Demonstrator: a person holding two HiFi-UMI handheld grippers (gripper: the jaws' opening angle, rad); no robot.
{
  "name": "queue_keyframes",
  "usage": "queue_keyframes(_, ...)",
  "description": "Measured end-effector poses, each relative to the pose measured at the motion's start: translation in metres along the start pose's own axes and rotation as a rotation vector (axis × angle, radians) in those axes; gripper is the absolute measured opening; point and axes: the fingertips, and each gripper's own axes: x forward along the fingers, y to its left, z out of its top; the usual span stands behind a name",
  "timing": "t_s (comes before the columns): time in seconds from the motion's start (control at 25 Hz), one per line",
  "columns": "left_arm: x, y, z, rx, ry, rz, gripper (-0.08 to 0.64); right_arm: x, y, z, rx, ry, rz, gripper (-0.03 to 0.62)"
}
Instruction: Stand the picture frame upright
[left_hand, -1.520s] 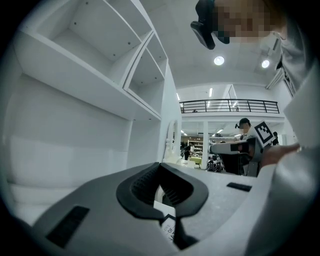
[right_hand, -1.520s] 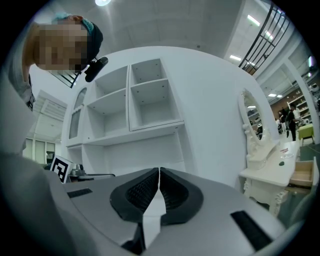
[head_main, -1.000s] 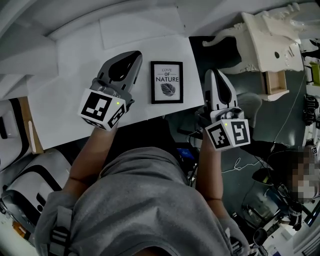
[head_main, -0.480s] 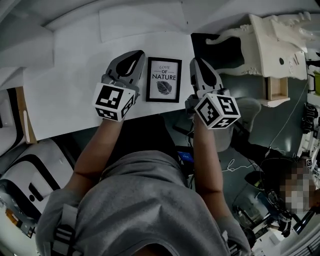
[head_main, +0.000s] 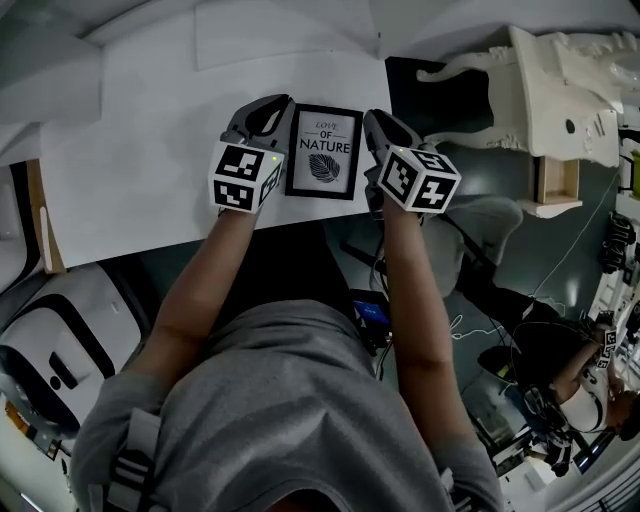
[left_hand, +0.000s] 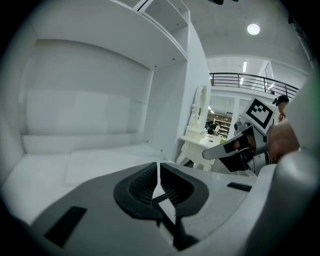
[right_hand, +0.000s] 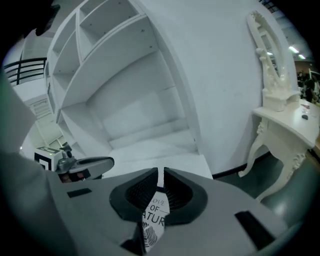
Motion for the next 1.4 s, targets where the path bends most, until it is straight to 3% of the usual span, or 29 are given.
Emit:
queue_keyframes(0.24,0.016,0.01,-0.045,-0.014,0.107,0.02,0.011,0.034,-0.012,-0.055,-0.057,0.216,-0.012,0.038)
queue_keyframes(0.32,0.024,0.009,-0.059,-0.03,0.141,0.025,0.015,0.04,-0.021,-0.073,-0.039,0.293,0.007,0.101)
queue_keyframes(0.44,0.039,0.003,-0.08,-0.079,0.205,0.011,0.116,0.042,-0.039,-0.089,-0.039,0.359,0.016,0.12)
queue_keyframes(0.76,0.057,-0.005,-0.11,-0.116,0.296,0.017,0.123,0.045,-0.057,-0.108,-0.064,0.433,-0.006,0.12)
queue_keyframes(1.04,0.057,-0.006,-0.121,-0.093,0.354,0.013,0.095,0.051,-0.054,-0.114,-0.078,0.453,-0.01,0.104)
queue_keyframes(1.4,0.035,0.021,-0.126,-0.089,0.357,0.062,0.071,0.069,-0.026,-0.112,-0.119,0.45,0.064,0.101)
